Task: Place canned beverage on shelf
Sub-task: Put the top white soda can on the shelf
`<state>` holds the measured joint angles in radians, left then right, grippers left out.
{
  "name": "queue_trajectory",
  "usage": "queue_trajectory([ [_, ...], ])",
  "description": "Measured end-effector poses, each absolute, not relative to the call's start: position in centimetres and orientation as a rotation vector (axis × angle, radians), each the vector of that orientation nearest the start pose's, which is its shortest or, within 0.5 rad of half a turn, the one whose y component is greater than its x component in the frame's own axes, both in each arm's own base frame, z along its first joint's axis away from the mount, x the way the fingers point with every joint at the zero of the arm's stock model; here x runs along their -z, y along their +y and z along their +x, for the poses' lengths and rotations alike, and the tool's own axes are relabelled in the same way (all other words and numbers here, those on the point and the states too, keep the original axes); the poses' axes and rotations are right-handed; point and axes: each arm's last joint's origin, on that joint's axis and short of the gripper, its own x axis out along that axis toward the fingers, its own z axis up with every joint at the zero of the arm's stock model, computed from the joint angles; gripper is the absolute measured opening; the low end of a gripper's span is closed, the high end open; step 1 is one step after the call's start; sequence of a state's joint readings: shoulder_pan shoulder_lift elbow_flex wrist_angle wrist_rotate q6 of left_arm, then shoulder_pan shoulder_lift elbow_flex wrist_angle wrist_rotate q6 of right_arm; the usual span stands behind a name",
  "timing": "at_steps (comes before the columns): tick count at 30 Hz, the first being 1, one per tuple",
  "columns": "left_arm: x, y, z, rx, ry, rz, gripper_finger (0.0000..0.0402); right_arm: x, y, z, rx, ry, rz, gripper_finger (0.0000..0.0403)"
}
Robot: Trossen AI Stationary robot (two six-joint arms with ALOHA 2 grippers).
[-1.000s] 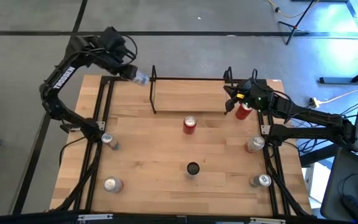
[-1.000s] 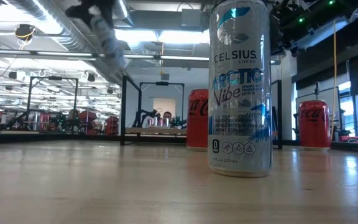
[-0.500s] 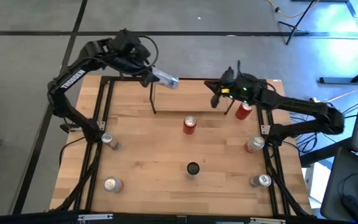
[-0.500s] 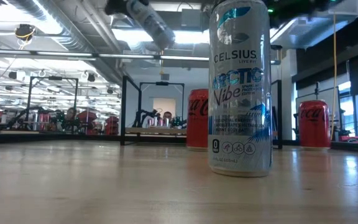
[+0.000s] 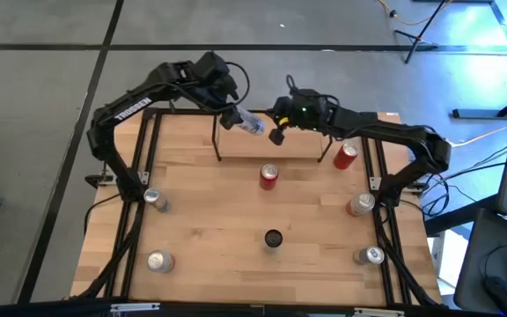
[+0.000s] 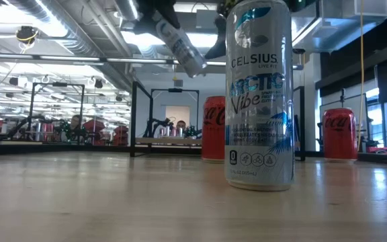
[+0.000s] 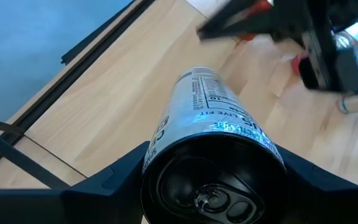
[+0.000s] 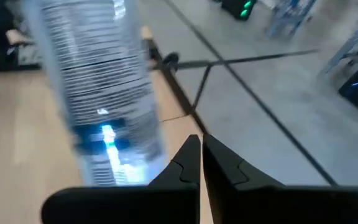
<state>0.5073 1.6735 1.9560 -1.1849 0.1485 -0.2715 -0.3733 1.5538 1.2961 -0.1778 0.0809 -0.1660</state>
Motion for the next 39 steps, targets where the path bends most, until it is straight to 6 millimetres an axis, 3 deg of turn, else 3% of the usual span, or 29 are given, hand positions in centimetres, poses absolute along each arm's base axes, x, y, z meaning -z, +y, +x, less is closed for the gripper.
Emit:
queue_trajectory([
  [17, -42.0, 16.9, 29.5, -0.585, 0.686, -0.507, 0.0237, -30.6, -13.4, 34.1, 0.331, 0.508, -0.075, 0.0007],
  [20, -41.1, 17.5, 30.2, -0.632, 0.712, -0.494, 0.0237, -30.5, -13.4, 33.7, 0.348, 0.547, -0.111, 0.0007],
  [26, -38.7, 18.9, 31.2, -0.753, 0.809, -0.469, 0.0238, -32.4, -13.5, 31.3, 0.439, 0.596, -0.216, 0.0007],
  [32, -36.0, 20.3, 32.2, -0.818, 0.902, -0.517, 0.0238, -33.2, -14.6, 28.7, 0.467, 0.666, -0.177, 0.0007],
  [39, -33.5, 21.3, 33.2, -0.842, 0.982, -0.575, 0.0238, -32.5, -15.8, 27.5, 0.424, 0.723, -0.111, 0.0007],
])
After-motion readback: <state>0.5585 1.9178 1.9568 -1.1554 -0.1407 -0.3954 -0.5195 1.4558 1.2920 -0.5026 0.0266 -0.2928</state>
